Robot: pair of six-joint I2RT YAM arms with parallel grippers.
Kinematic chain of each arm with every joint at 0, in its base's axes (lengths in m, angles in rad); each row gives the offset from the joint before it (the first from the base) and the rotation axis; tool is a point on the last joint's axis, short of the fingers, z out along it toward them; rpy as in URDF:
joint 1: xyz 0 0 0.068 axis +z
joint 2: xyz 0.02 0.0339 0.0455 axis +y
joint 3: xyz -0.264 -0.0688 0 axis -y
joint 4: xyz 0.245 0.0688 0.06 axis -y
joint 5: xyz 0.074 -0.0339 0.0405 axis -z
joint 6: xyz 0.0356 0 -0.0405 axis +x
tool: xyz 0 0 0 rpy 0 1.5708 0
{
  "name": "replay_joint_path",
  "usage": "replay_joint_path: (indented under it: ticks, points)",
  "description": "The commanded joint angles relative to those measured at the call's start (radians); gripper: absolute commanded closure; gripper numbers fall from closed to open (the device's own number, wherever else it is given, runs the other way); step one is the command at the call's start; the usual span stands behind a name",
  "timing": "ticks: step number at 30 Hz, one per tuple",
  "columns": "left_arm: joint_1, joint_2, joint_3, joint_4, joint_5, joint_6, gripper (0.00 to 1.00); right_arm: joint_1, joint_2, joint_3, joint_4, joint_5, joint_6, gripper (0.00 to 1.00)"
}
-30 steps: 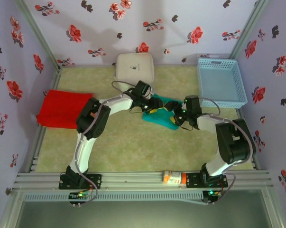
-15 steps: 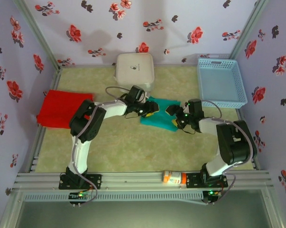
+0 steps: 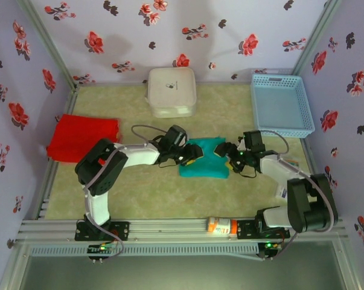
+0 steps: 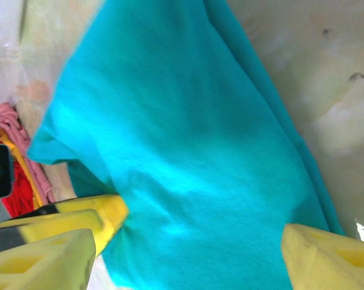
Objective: Fold and stack the t-shirts
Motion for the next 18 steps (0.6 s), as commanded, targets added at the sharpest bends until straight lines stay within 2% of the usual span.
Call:
replay_joint_path:
  ticks: [1, 4, 11, 18]
  points:
    - [0.022, -0.072, 0.102, -0.202, -0.075, 0.072, 0.47, -0.007, -0.046, 0.102, -0.114, 0.018, -0.043, 0.19]
    - [0.06, -0.054, 0.184, -0.255, -0.061, 0.125, 0.47, -0.007, -0.042, 0.151, -0.094, 0.026, -0.012, 0.19]
    - [0.111, 0.086, 0.344, -0.271, 0.01, 0.204, 0.47, 0.001, 0.107, 0.182, 0.198, -0.003, 0.15, 0.19]
    - [0.151, 0.159, 0.346, -0.191, 0.032, 0.189, 0.48, 0.022, 0.313, 0.23, 0.398, -0.012, 0.18, 0.19]
